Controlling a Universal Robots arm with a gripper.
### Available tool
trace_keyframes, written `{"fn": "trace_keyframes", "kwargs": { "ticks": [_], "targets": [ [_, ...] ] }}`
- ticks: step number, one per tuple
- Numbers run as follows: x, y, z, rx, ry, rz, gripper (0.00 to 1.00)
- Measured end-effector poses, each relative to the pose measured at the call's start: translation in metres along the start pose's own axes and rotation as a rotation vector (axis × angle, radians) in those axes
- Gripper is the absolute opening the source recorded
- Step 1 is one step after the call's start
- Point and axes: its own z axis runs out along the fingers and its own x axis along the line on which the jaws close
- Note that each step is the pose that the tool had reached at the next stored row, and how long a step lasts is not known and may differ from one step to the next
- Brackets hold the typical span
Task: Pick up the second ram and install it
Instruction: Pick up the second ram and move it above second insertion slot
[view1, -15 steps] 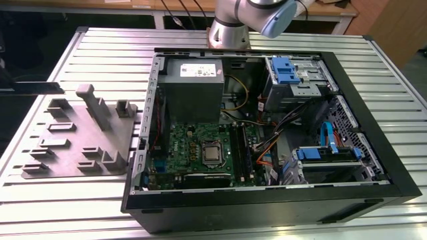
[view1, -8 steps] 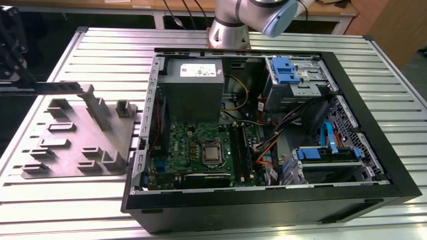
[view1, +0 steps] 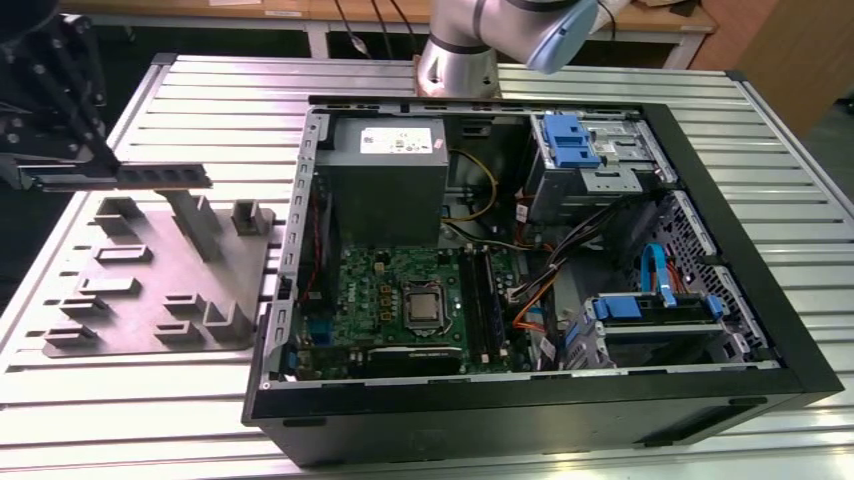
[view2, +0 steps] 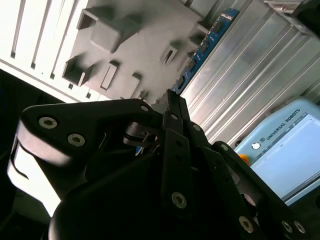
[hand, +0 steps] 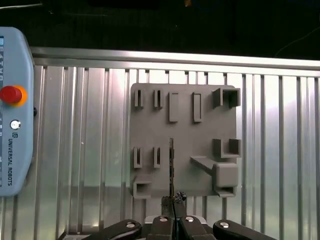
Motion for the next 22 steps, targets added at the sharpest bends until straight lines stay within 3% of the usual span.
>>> {"fn": "trace_keyframes", "kwargs": {
  "ticks": [22],
  "targets": [
    [0.0009, -0.0915, -0.0036, 0.0, 0.0, 0.0, 0.11]
  ]
}}
